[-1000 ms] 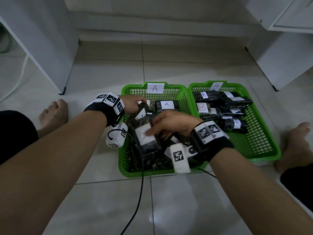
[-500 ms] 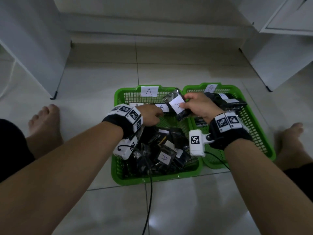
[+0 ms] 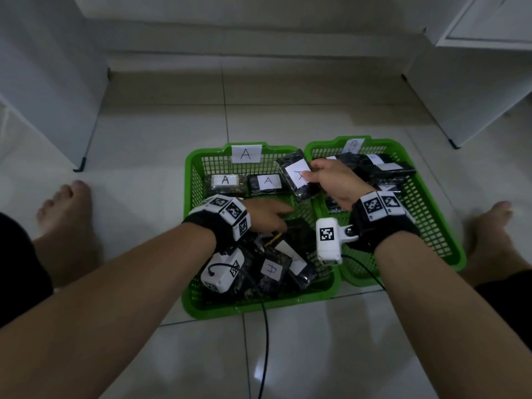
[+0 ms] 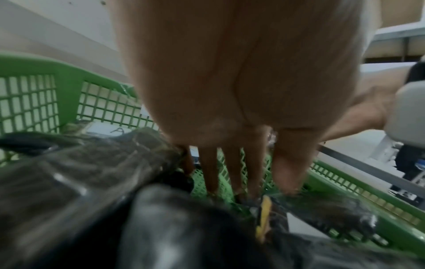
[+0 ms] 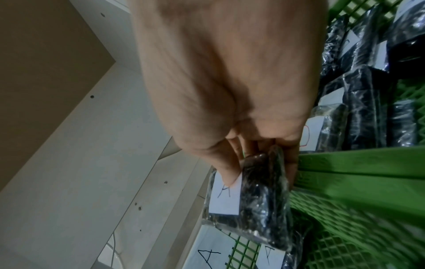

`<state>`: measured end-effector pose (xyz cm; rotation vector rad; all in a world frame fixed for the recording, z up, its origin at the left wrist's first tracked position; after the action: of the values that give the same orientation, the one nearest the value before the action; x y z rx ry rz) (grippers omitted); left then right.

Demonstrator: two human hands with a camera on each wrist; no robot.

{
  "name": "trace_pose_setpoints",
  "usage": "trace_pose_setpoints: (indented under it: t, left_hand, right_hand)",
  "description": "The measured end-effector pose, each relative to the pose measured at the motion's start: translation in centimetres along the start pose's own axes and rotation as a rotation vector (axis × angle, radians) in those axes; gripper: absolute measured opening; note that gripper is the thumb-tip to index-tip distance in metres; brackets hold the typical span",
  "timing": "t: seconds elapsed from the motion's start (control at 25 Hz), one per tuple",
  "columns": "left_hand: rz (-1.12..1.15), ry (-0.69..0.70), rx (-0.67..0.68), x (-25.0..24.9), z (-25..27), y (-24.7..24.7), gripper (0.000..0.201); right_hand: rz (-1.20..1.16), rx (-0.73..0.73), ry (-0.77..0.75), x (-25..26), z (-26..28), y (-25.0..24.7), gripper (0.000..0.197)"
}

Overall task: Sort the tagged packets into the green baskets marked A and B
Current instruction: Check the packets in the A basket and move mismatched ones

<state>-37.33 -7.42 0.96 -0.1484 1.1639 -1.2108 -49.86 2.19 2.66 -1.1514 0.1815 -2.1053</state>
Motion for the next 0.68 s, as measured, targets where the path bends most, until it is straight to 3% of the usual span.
trace_pose_setpoints:
  t: [0.12,0.16,0.24,0.32,0.4,0.52,0.6,0.68]
  left_hand:
    - [0.017,-0.001,0.129,-0.4,-0.1,1.3,0.049]
    - [0.059,0.023,0.087,-0.5,0.1,1.0,0.045]
    - [0.126,0.067,-0.138,-0.3,0.9,-1.2,0.035]
    - [-0.028,0.036,-0.313,1.4,1.8,-3.6,0.031]
    - [-0.172,-0.110,-0.218,4.2,2.3,-3.9,0.039]
    - [-0.287,-0.272,0.098,6.9,3.0,-1.3,0.055]
    - [-0.337,-0.265,0.134,6.9,2.9,-0.4,0.052]
    - [-0.337,-0.243,0.077,6.4,3.1,-0.8,0.052]
  right_hand:
    - [-0.041,0.022,0.024,-0.3,0.2,0.1,0.028]
    - [-0.032,0.023,0.032,-0.4,0.1,0.2,0.030]
    - [-0.026,0.030,0.028,-0.4,-0.1,0.4,0.024]
    - [-0.062,0.003,0.031,-0.1,0.2,0.4,0.010]
    - [-0.123,-0.011,0.028,0.4,0.8,0.3,0.018]
    - [-0.027,0.026,-0.017,2.3,2.3,1.3,0.022]
    - [0.268,-0.064,-0.133,3.9,2.3,2.0,0.019]
    - [0.552,-0.137,-0.274,5.6,2.9,3.9,0.024]
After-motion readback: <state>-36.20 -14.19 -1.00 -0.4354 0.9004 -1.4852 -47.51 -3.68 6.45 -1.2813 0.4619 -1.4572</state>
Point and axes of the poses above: each hand's wrist, its own z-axis away from the middle knuckle, its own y-axis out of the palm, x = y × z, the point moved 9 cm from there along -z, towards the middle knuckle, and after that the axes turned 15 degrees about y, right-handed, at the moved point
